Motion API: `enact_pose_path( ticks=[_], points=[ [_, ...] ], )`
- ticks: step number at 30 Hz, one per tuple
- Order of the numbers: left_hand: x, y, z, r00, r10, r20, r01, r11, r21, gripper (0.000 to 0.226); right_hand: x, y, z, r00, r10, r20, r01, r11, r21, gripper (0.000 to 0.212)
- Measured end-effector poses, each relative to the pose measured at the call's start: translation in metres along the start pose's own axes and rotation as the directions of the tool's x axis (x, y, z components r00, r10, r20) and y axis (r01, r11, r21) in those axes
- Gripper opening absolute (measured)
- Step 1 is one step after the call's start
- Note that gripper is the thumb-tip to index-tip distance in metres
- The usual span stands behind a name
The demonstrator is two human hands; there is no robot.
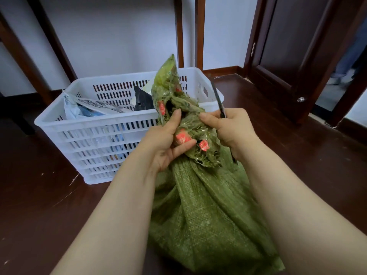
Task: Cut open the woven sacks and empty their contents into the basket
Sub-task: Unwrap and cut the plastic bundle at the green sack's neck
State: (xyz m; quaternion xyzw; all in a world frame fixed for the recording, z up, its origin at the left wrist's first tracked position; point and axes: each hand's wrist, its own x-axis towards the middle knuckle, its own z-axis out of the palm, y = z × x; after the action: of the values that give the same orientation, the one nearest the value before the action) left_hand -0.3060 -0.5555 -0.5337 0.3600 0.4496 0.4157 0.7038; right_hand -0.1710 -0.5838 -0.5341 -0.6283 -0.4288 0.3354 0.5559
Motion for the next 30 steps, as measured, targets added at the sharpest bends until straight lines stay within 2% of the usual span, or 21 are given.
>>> enact_pose_path(
  ticks=[1,3,5,7,11,15,18,20,23,25,27,30],
  points=[
    [0.000,0.000,-0.002,1.000,-0.014,0.018,0.014,1.000,-0.013,0.033,-0.001,-0.001,-0.001,0.997,0.075,0.025,-0.078,0.989,0.125,0.019],
    [-0.001,0.000,-0.004,0.998,-0.034,0.056,0.035,0.999,-0.020,0.030,-0.002,0.002,-0.001,0.980,0.193,0.047,-0.199,0.951,0.235,0.022],
    [-0.001,-0.002,-0.006,0.995,-0.049,0.087,0.051,0.998,-0.020,0.028,0.000,0.005,0.001,0.962,0.268,0.051,-0.271,0.918,0.288,0.021],
    [-0.001,-0.003,-0.007,0.992,-0.079,0.098,0.082,0.996,-0.029,0.025,0.001,0.008,0.001,0.958,0.282,0.056,-0.286,0.915,0.283,0.024],
    [0.001,-0.003,-0.009,0.996,-0.071,0.051,0.073,0.997,-0.032,0.027,-0.001,-0.008,-0.010,0.950,0.266,0.166,-0.278,0.959,0.057,0.020],
    [0.002,0.001,-0.007,0.999,-0.025,-0.028,0.023,0.998,-0.057,0.029,-0.002,-0.038,-0.028,0.924,0.272,0.269,-0.280,0.960,-0.010,0.047],
    [0.003,0.003,-0.002,0.999,-0.018,-0.042,0.015,0.996,-0.085,0.033,-0.010,-0.053,-0.031,0.904,0.243,0.351,-0.173,0.960,-0.219,0.048],
    [0.003,0.004,0.001,0.999,-0.002,-0.047,-0.002,0.995,-0.096,0.040,-0.014,-0.057,-0.029,0.915,0.222,0.338,-0.038,0.879,-0.474,0.036],
    [0.004,0.004,0.004,0.996,0.042,-0.074,-0.048,0.996,-0.076,0.045,-0.014,-0.054,-0.023,0.944,0.127,0.304,0.146,0.665,-0.733,0.028],
    [0.003,0.004,0.006,0.993,0.067,-0.093,-0.072,0.996,-0.047,0.046,-0.011,-0.047,-0.017,0.970,0.073,0.234,0.145,0.597,-0.789,0.027],
    [0.003,0.004,0.009,0.990,0.089,-0.111,-0.090,0.996,-0.004,0.045,-0.009,-0.043,-0.011,0.982,0.047,0.183,0.123,0.577,-0.808,0.030],
    [0.003,0.002,0.014,0.983,0.125,-0.133,-0.123,0.992,0.023,0.025,-0.011,-0.044,-0.002,0.984,0.060,0.168,0.107,0.554,-0.826,0.025]
  ],
)
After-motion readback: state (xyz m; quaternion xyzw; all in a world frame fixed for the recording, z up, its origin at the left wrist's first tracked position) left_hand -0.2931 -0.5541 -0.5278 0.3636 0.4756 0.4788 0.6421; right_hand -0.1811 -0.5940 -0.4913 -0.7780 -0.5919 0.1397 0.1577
